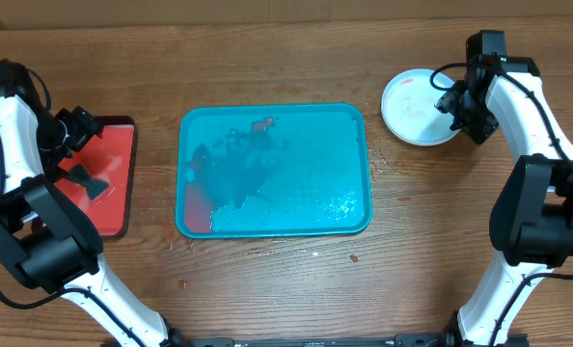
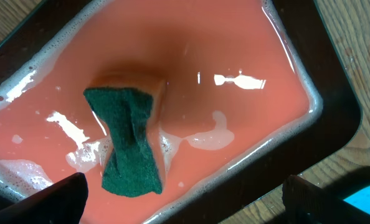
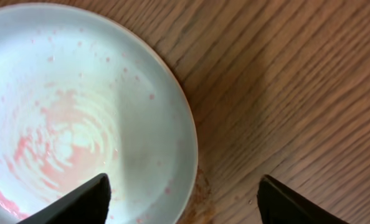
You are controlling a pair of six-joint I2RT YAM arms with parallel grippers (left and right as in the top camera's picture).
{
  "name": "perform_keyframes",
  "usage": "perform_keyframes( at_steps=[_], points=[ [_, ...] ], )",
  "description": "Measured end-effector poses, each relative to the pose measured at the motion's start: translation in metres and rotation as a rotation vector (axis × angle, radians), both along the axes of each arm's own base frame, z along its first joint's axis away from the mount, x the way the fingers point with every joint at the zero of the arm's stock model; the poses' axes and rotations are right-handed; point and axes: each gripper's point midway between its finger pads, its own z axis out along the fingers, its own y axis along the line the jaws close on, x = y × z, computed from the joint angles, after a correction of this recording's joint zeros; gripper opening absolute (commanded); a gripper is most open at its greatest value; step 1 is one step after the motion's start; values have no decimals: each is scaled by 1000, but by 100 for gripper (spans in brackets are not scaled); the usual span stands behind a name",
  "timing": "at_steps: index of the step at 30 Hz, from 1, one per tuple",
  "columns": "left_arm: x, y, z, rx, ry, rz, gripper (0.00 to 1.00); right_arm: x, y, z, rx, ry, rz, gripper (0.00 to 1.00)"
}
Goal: Clean dirty plates on tray and stack at the side
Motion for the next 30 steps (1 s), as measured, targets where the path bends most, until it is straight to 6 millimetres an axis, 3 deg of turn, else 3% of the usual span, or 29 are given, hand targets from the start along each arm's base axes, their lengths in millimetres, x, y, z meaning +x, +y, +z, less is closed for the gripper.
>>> perform_keyframes(
  at_steps=[5,11,15,23,27,30],
  points=[
    [0,0,0,0,0,0,100,-13,3,22,0,12,50,91],
    [0,0,0,0,0,0,100,-66,15,93,13,16,97,95],
    [0,0,0,0,0,0,100,-94,43,128,13,2,181,100],
    [0,0,0,0,0,0,100,-112,133,134,149,13,419,100],
    [0,0,0,-1,0,0,100,-119,159,135,233,21,472,100],
    [0,0,0,0,0,0,100,-122,166,135,259,24,484,100]
  ],
)
